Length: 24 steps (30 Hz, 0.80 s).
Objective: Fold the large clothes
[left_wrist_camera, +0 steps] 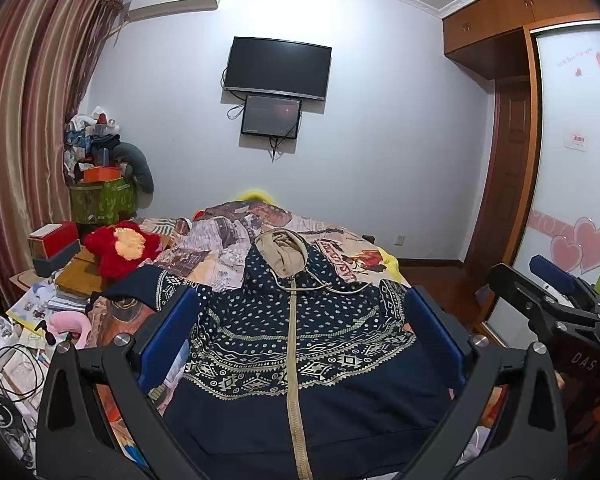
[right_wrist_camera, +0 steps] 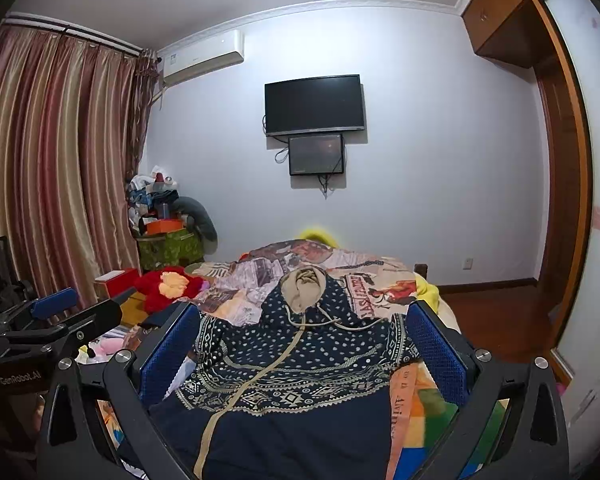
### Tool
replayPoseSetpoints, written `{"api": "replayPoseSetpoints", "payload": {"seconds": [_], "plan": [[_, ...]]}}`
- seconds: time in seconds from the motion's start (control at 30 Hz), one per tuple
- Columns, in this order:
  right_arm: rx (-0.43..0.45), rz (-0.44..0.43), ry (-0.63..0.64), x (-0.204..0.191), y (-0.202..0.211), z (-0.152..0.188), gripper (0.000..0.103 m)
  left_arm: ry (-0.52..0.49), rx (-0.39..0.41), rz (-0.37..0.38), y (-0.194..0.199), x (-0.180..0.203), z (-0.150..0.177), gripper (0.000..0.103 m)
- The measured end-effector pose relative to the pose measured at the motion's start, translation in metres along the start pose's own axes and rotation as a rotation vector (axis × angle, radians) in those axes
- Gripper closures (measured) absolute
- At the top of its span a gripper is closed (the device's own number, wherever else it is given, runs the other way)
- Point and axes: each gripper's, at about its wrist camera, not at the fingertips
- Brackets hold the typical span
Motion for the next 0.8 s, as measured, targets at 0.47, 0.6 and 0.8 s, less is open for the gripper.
{"api": "replayPoseSetpoints", "payload": {"seconds": [0.47, 0.6, 0.8], "plan": [[0.008, -0.018, 0.006, -0.007, 0.001, -0.003, 0.000, 0.017, -0.009, -0.013, -0.001, -0.006, 0.002, 0.000], [0.008, -0.023, 0.007, -0.010, -0.001, -0.003, 0.000, 0.020, -0.009, -0.020, 0.000, -0.008, 0.002, 0.000], [0.006, -0.033, 0.011, -0.013, -0.003, 0.000, 0.000, 0.023, -0.009, -0.024, 0.002, -0.009, 0.002, 0.000]]}}
Point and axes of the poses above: each gripper's, at about its wrist camera, not at the fingertips, and y roughly against the way its jaws point, x to its right, z to its underside, and after that the axes turned 2 degrees about x, right-handed
